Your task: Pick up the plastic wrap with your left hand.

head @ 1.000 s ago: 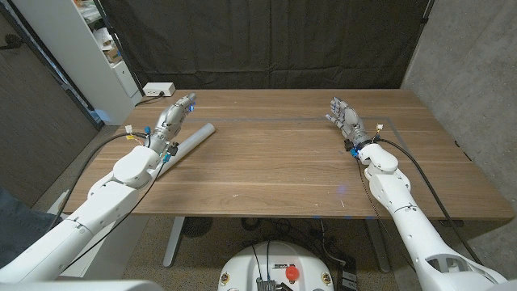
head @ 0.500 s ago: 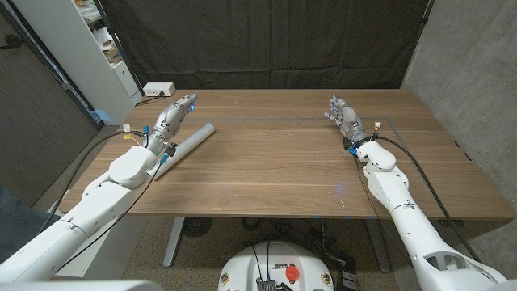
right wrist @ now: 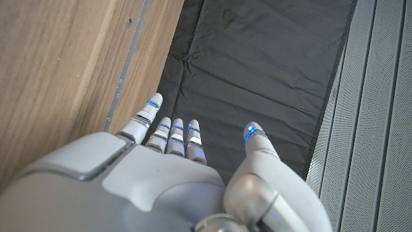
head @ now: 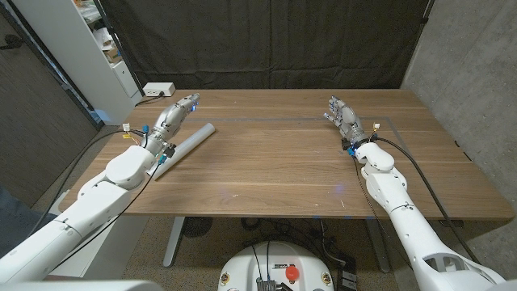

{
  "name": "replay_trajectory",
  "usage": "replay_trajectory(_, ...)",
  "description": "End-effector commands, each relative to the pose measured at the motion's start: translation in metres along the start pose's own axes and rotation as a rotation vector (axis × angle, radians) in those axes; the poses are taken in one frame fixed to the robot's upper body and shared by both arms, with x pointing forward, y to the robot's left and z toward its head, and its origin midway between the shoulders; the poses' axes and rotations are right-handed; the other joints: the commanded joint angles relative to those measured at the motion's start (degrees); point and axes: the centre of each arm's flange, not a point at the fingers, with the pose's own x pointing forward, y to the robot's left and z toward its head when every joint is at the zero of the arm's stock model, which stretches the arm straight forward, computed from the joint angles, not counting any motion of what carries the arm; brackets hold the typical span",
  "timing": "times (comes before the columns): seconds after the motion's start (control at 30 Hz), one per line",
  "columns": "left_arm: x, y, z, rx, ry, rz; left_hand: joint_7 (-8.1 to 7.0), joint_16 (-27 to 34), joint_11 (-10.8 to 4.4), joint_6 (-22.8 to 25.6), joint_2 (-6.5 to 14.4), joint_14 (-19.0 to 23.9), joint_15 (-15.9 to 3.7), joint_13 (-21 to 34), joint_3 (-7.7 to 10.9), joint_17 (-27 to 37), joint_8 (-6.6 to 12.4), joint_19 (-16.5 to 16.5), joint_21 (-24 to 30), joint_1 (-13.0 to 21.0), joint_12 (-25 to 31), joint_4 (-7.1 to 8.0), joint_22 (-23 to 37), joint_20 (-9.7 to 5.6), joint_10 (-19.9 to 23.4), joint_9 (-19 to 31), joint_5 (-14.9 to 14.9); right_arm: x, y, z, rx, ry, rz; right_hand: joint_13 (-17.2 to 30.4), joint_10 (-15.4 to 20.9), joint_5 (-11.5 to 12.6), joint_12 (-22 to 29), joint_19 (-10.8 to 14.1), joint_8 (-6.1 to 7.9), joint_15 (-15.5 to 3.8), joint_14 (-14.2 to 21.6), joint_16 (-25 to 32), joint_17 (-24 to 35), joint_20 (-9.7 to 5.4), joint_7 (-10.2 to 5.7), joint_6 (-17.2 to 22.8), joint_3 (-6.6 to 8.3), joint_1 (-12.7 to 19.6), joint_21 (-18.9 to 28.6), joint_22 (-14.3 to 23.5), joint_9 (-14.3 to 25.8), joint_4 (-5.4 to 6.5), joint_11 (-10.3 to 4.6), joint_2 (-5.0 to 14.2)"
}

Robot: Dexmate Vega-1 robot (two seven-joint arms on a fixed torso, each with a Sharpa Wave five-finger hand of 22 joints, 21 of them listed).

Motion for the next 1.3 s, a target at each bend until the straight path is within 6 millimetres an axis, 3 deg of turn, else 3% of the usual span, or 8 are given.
replay_trajectory(0.03,-0.019,0.009,0.003,0.039,0.020,0.040,0.23,0.47,0.03,0.42,-0.11,0.19,0.07,0.18,0.05,0.14,0.24,0.25,-0.27,0.58,0.31,-0.40,0.33,0.21,0.41,0.32,-0.21,-0.001,0.001,0.000,-0.003,0.004,0.001,0.30,0.21,0.33,0.03,0.51,0.15,0.04,0.41,0.32,0.19,-0.02,0.18,0.68,0.03,0.34,-0.05,0.32,0.20,-0.40,-0.15,0.33)
replay_trajectory(0.7,-0.039,0.022,0.004,0.155,0.078,0.117,0.04,0.43,-0.17,0.43,0.03,0.45,-0.02,0.19,0.15,0.14,0.14,0.40,-0.52,1.04,0.27,-0.66,0.33,0.50,0.57,0.33,-0.18,0.005,-0.001,0.005,-0.005,0.016,0.013,0.30,0.24,0.34,0.04,0.69,0.11,0.03,0.39,0.28,0.20,-0.01,0.16,0.67,0.01,0.29,-0.37,0.33,0.20,-0.43,-0.17,0.37)
replay_trajectory(1.3,-0.041,0.024,0.008,0.178,0.067,0.158,-0.04,0.40,-0.41,0.89,0.19,0.70,-0.24,0.21,0.47,0.13,0.30,0.80,-0.69,2.14,0.27,-1.25,0.32,0.90,0.83,0.35,-0.11,0.007,-0.002,0.003,0.000,0.021,0.019,0.30,0.21,0.35,0.03,0.81,0.10,0.03,0.45,0.28,0.21,-0.05,0.13,0.73,-0.03,0.24,-0.62,0.34,0.20,-0.46,-0.15,0.40)
